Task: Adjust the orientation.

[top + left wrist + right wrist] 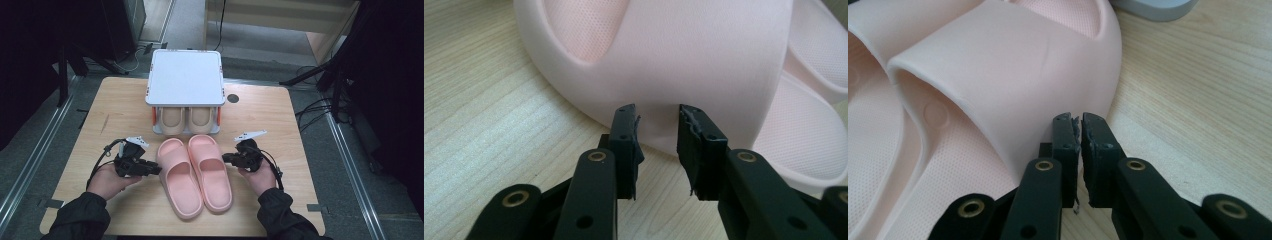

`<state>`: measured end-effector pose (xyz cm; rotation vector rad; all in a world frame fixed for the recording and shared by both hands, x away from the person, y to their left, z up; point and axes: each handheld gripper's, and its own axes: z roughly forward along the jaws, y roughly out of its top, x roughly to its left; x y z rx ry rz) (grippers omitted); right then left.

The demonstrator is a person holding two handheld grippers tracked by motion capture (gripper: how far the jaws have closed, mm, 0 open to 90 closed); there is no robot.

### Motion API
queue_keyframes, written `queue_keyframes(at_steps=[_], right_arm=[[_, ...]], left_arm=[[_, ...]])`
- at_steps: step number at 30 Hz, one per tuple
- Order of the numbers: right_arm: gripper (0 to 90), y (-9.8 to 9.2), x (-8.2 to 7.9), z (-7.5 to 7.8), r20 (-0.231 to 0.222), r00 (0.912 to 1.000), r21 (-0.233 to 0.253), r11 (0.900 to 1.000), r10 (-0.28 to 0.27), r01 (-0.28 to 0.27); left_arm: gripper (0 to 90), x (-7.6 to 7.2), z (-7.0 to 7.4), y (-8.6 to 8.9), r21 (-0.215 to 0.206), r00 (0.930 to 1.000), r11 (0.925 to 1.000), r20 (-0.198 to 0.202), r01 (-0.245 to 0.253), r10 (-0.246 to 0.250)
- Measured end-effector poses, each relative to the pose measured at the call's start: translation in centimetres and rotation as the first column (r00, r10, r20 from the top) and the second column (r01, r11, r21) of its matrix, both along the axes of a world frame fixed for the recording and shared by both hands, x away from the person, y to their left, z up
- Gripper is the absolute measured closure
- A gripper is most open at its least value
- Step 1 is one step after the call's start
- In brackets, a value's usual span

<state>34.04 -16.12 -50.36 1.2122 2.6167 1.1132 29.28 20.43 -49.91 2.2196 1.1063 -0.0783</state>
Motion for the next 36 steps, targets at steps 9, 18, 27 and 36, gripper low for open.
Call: queue_keyframes(at_steps=[9,18,27,36], right_arm=[[76.1,-0.4,-1.4,1.8,0.081,0.9967,0.113,0.994,-0.002,-0.007],[59.7,0.1,-4.0,2.9,0.129,0.9907,0.181,0.981,0.043,-0.066],[48.8,2.3,-6.8,2.6,0.127,0.9896,0.167,0.982,0.067,-0.087],[37.5,4.4,-7.6,0.8,0.128,0.9899,0.137,0.987,0.061,-0.078]], left_arm=[[66.4,2.1,0.9,1.0,-0.051,0.9928,0.9935,0.059,-0.101,0.104],[64.7,4.1,0.9,0.8,-0.039,0.9900,0.9923,0.074,-0.117,0.120],[61.6,4.2,1.6,0.9,-0.048,0.9902,0.9937,0.092,-0.101,0.105],[59.6,4.0,2.1,1.5,-0.049,0.9878,0.9927,0.105,-0.110,0.115]])
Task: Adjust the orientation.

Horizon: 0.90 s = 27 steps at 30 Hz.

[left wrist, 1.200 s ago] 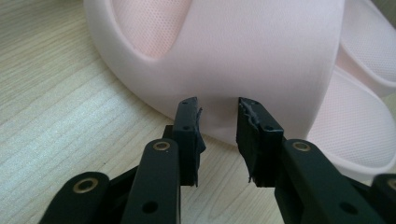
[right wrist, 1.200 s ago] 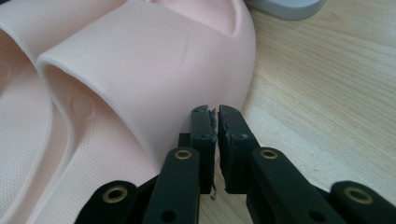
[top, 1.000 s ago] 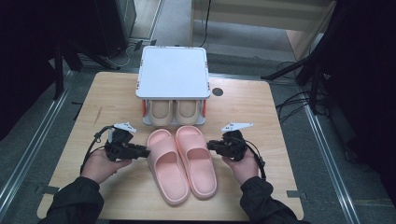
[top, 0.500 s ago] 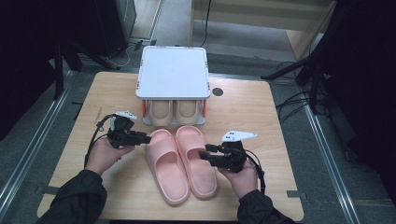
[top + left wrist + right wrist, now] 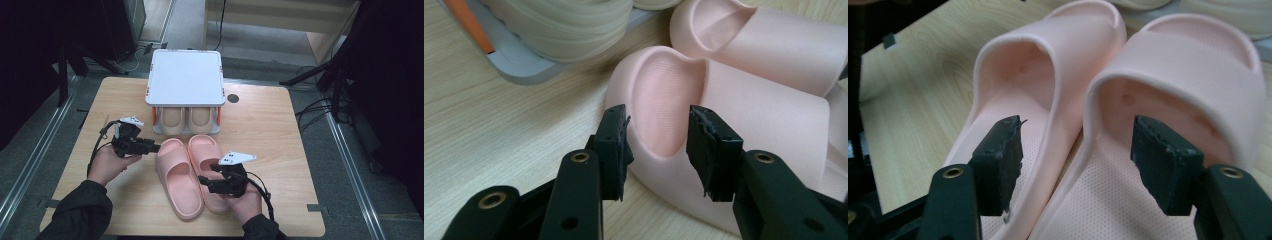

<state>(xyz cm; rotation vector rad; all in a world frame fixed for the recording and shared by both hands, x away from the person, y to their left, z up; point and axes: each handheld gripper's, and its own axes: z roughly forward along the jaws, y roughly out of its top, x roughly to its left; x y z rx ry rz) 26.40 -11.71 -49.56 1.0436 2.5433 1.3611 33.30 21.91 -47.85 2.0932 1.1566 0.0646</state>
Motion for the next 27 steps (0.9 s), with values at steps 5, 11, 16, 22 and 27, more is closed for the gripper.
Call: queue_keyframes(at_steps=[5,11,16,22,27], right_arm=[[36.2,1.0,0.1,-0.7,-0.009,0.9995,0.013,0.999,-0.030,0.030],[36.1,2.7,0.0,-1.4,0.009,0.9962,-0.004,0.996,-0.087,0.087],[36.0,3.6,0.1,-1.7,0.008,0.9936,-0.016,0.993,-0.113,0.113],[35.2,4.4,0.5,-2.0,0.000,0.9909,-0.021,0.991,-0.134,0.134],[35.3,4.9,1.0,-2.2,-0.002,0.9865,-0.010,0.986,-0.164,0.164]], left_arm=[[59.6,0.1,0.0,0.4,-0.005,0.9999,0.9999,-0.007,-0.014,0.014],[59.5,0.0,-0.1,0.6,-0.010,0.9997,0.9998,-0.013,-0.019,0.019],[59.5,-0.1,-0.1,0.9,-0.018,0.9997,0.9996,-0.014,-0.021,0.021],[59.4,-0.1,-0.2,1.0,-0.020,0.9995,0.9995,-0.021,-0.025,0.025],[59.4,-0.1,-0.2,1.0,-0.018,0.9994,0.9996,-0.025,-0.024,0.023]])
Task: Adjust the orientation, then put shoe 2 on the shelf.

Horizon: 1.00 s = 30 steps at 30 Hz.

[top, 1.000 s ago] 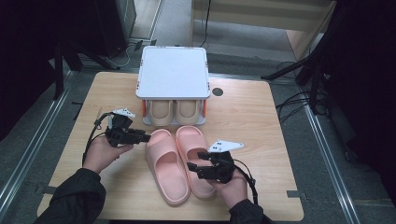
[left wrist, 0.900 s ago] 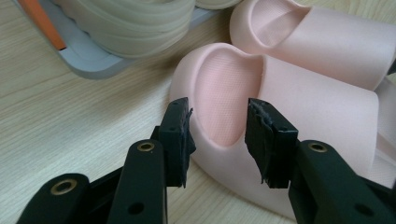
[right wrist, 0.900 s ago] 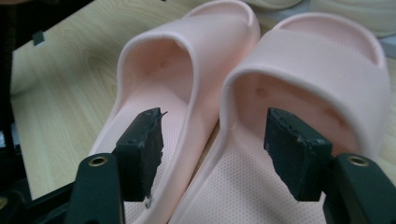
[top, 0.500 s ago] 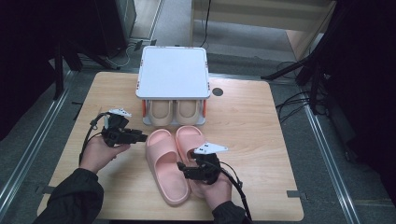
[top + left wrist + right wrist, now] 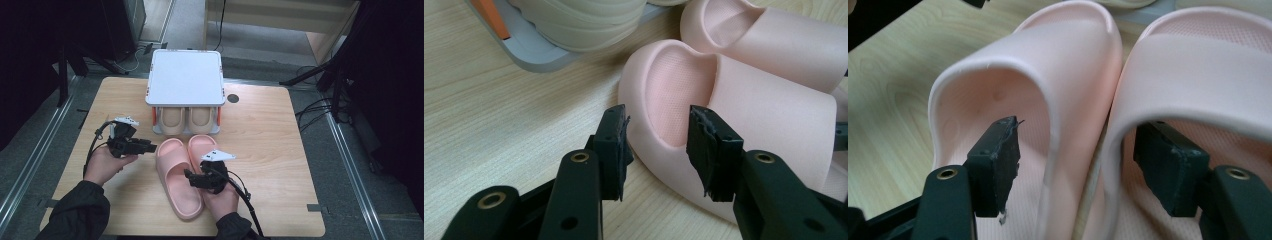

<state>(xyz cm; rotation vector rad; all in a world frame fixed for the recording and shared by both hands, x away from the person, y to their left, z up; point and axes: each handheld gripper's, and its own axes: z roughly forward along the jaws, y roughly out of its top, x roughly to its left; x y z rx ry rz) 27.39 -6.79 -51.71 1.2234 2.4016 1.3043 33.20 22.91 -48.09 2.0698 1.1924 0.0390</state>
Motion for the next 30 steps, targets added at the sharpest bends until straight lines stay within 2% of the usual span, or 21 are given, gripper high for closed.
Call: queue_keyframes(at_steps=[4,9,13,20,23,30], right_arm=[[35.8,0.7,0.3,0.1,0.009,0.9998,-0.001,1.000,-0.017,0.017],[38.6,1.7,0.6,0.0,0.025,0.9983,-0.029,0.998,-0.053,0.054],[46.4,1.9,0.7,0.1,0.031,0.9956,-0.042,0.995,-0.089,0.090],[62.9,1.7,0.8,0.1,0.037,0.9944,-0.066,0.993,-0.099,0.101],[72.2,1.2,1.0,0.2,0.022,0.9941,-0.054,0.993,-0.106,0.107],[75.1,0.0,1.5,0.6,-0.048,0.9970,-0.026,0.998,-0.062,0.060]], left_arm=[[59.1,0.0,-0.1,0.0,0.002,1.0000,1.0000,-0.005,0.003,-0.003],[59.0,0.1,-0.2,0.2,0.004,0.9999,1.0000,-0.014,-0.002,0.002],[59.0,0.0,-0.2,0.2,0.005,0.9999,1.0000,-0.014,-0.002,0.002],[59.0,0.0,-0.1,0.5,0.000,0.9999,0.9999,-0.009,-0.011,0.011],[59.0,0.0,-0.1,0.7,-0.002,0.9999,0.9999,-0.006,-0.015,0.015],[59.0,-0.2,-0.1,1.0,-0.006,0.9996,0.9996,-0.007,-0.027,0.027]])
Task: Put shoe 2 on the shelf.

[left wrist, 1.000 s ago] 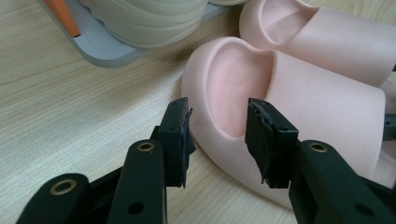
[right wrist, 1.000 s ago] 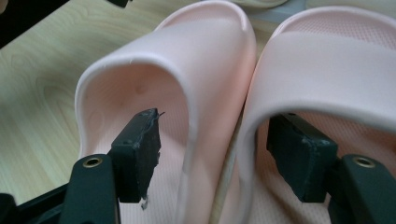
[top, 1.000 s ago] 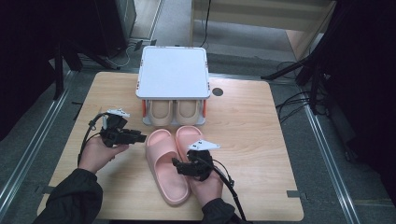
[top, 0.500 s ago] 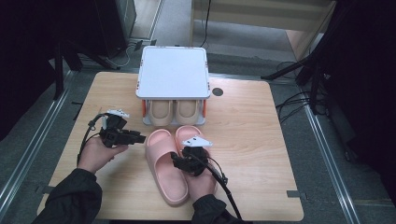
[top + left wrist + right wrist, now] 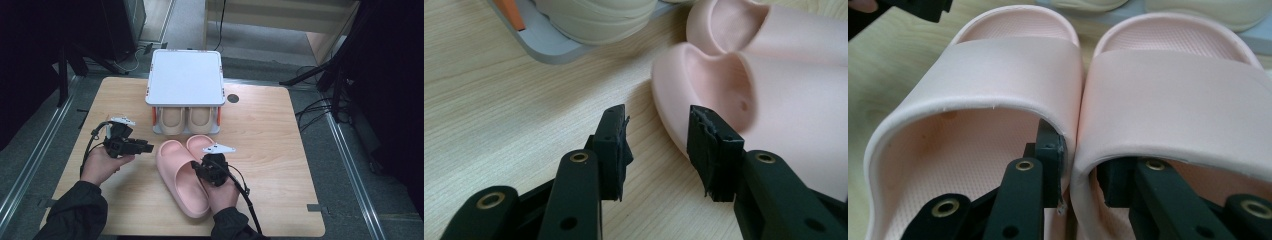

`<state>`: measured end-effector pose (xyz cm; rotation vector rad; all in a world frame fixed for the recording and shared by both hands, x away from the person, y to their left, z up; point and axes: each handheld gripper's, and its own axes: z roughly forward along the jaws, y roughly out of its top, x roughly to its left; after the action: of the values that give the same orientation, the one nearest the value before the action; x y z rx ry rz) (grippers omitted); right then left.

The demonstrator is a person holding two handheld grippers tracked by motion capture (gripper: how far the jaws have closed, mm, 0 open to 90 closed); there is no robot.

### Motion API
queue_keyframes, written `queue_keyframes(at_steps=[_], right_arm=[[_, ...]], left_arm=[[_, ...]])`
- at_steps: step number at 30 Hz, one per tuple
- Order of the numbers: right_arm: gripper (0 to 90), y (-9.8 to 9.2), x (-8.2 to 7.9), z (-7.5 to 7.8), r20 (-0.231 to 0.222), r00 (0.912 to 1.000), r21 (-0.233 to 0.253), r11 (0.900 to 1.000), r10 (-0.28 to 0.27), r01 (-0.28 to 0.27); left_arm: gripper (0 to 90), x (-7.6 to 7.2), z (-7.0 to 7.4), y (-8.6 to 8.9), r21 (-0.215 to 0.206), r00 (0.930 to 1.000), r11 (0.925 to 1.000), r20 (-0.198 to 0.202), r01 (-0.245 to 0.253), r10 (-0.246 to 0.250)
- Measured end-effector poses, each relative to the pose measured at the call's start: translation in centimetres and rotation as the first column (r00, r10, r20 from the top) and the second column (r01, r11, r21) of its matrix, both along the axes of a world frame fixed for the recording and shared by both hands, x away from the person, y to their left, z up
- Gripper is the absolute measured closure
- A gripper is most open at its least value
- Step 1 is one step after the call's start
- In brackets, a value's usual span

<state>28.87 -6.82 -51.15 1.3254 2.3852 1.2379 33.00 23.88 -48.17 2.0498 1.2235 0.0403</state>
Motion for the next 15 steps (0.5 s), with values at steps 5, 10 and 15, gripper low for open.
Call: queue_keyframes(at_steps=[5,10,15], right_arm=[[75.5,-1.0,-0.2,0.6,-0.029,0.9976,0.012,0.998,0.062,-0.062],[75.5,-1.8,-0.9,1.8,0.001,0.9884,0.033,0.988,0.152,-0.152],[75.4,-2.1,-1.2,3.5,0.004,0.9796,0.030,0.979,0.201,-0.201]], left_arm=[[58.9,-0.1,0.1,0.5,-0.005,1.0000,0.9999,0.000,-0.009,0.009],[58.2,-0.3,0.6,1.2,0.005,0.9996,0.9997,0.018,-0.023,0.023],[58.0,-0.4,0.5,1.6,0.013,0.9996,0.9996,0.013,-0.025,0.025]])
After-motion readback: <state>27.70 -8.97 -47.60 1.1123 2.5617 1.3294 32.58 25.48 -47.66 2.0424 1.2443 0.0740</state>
